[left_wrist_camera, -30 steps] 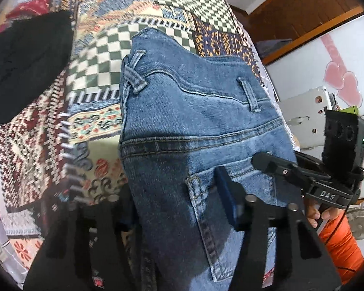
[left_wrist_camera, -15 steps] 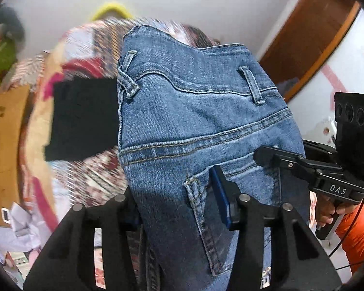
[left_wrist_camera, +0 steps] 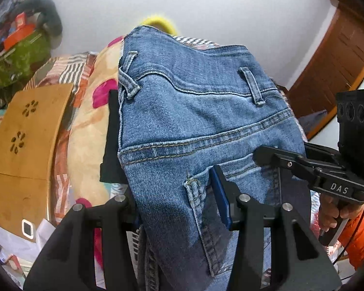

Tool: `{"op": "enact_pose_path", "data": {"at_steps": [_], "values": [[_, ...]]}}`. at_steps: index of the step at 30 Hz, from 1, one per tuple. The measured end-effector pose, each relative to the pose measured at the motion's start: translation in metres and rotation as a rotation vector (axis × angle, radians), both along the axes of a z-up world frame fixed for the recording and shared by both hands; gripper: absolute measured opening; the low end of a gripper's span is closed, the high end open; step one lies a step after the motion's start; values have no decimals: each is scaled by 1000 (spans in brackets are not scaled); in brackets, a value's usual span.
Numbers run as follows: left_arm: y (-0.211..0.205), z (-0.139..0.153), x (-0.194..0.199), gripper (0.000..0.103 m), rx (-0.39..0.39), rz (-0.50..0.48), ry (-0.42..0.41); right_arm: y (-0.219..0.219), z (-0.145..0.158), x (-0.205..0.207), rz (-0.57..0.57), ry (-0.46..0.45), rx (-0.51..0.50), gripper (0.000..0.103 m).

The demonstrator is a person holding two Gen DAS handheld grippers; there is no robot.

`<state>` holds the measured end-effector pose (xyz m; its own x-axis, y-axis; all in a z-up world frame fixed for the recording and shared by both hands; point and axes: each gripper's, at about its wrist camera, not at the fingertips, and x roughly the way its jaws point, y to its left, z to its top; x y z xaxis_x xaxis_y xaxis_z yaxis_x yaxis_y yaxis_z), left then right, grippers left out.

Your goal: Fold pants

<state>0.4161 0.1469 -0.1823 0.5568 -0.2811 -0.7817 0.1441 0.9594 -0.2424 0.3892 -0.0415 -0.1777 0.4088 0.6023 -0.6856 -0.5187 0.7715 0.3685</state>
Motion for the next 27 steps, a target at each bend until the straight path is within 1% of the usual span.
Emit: {"op": "enact_pose_path", "data": {"at_steps": [3,6,10,11,16,19,20,22,24,25,26,27], "values": [[8,-26,18,48,7,12,9,15,-22,17,-5,1,-41,23],[15,-49,40,48,4,29,29,25,-35,31,-18,8,-51,22],[19,-71,72,48,6,51,55,35,-51,58,-40,14,-92,22],[20,-75,82,48,3,57,57,37,-52,64,-39,16,-81,22],[28,-94,132,48,-58,110,80,38,-60,100,-86,-12,-98,22],[28,-109,158,48,-77,127,104,35,-71,121,-127,-3,-121,22],[26,-117,165,50,-72,131,119,34,-75,125,-133,5,-134,23],[23,-133,177,52,-52,147,155,33,-89,136,-147,40,-192,26],[19,-142,180,63,-27,156,168,29,-101,140,-168,68,-246,32],[17,-143,179,66,7,167,165,25,-105,140,-189,73,-274,34],[15,-143,176,75,37,178,160,20,-107,137,-222,66,-303,34],[14,-141,173,79,70,194,151,14,-105,132,-245,52,-312,34]]}}
